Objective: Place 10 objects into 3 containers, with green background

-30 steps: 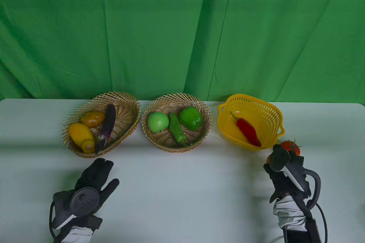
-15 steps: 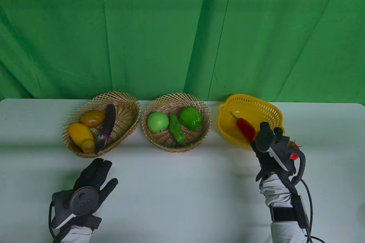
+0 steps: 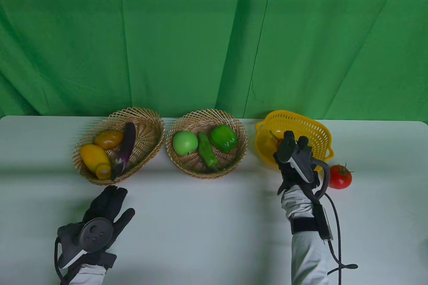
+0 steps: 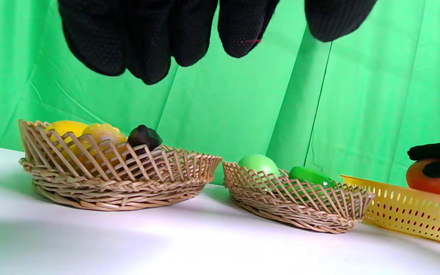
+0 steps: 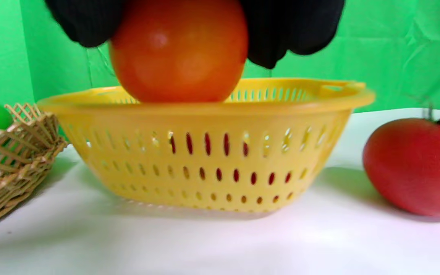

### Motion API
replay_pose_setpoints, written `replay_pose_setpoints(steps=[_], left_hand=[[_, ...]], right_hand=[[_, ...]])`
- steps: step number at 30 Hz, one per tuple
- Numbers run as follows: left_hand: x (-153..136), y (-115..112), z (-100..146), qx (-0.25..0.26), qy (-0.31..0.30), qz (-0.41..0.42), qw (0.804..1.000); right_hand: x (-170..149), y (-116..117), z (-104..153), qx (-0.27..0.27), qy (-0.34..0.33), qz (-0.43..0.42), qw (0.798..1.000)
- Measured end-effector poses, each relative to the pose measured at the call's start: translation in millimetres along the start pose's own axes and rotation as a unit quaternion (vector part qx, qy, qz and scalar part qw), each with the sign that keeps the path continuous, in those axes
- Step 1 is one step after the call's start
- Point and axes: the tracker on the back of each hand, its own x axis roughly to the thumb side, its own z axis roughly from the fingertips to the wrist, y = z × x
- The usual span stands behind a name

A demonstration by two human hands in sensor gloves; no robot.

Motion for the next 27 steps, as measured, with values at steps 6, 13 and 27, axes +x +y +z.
replay_pose_setpoints(steps=[6,13,27], left_hand=[[-1,0,0,-0.004,0.003,-0.001,1.000],[-2,0,0,-0.005,0.006,-0.003,1.000],[-4,-2,0,-0.006,0.007,-0.004,1.000]], right_hand=[[3,2,-3,0.005,-0.008,0.000,1.000],[-12,-12,2,-0.004,-0.018,-0.026,0.999],[-78,-39,16,-0.071,-0.002,-0.084,0.994]])
